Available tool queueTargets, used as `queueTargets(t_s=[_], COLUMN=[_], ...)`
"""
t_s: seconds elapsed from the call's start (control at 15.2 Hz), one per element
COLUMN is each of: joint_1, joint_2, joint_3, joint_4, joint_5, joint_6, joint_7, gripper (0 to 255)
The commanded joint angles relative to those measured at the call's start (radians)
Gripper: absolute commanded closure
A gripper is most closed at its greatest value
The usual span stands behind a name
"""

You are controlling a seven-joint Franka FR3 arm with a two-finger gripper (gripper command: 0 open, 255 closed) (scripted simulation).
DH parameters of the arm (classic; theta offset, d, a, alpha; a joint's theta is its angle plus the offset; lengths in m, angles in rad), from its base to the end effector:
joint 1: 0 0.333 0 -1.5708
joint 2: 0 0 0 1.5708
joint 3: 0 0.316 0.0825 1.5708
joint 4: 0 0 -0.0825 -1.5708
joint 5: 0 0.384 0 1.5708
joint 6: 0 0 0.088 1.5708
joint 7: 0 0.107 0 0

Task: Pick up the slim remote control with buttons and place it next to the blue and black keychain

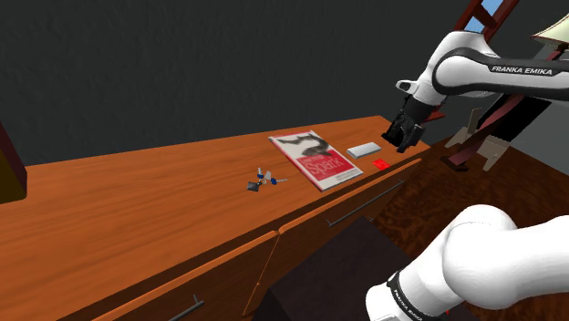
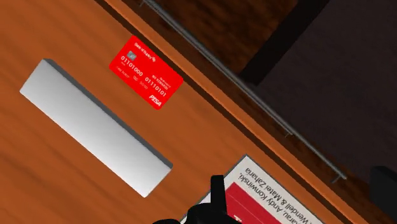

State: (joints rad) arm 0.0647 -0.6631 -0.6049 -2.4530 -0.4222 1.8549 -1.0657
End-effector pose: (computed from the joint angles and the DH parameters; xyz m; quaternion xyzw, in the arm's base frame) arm 0.3042 -0.2391 0.4798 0.9289 0.3696 -0.0173 0.0156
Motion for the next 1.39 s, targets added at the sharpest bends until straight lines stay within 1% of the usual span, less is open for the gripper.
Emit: queueTargets(t_s=[0.0, 0.13, 0.26, 0.4, 0.53, 0.59, 0.66, 0.73, 0.79, 0.86, 0.92, 0.99, 1.06, 1.32], joint_1=[0.027, 0.066, 0.116, 0.177, 0.252, 0.297, 0.347, 0.397, 0.422, 0.389, 0.326, 0.242, 0.182, 0.145], joint_2=[0.052, 0.118, 0.191, 0.276, 0.375, 0.434, 0.504, 0.595, 0.719, 0.841, 0.925, 0.972, 1.012, 1.043], joint_3=[-0.071, -0.147, -0.229, -0.318, -0.419, -0.477, -0.542, -0.609, -0.657, -0.648, -0.602, -0.526, -0.473, -0.430], joint_4=[0.024, 0.056, 0.093, 0.135, 0.182, 0.207, 0.234, 0.262, 0.294, 0.331, 0.370, 0.408, 0.444, 0.426], joint_5=[-0.013, -0.010, 0.008, 0.047, 0.116, 0.168, 0.237, 0.339, 0.487, 0.634, 0.728, 0.772, 0.807, 0.842], joint_6=[0.049, 0.102, 0.156, 0.210, 0.262, 0.287, 0.310, 0.331, 0.340, 0.332, 0.319, 0.313, 0.306, 0.346], joint_7=[-0.103, -0.202, -0.306, -0.420, -0.550, -0.625, -0.712, -0.820, -0.960, -1.095, -1.189, -1.246, -1.294, -1.316], gripper=[0, 0, 0, 0, 0, 0, 0, 0, 0, 0, 0, 0, 0, 0])
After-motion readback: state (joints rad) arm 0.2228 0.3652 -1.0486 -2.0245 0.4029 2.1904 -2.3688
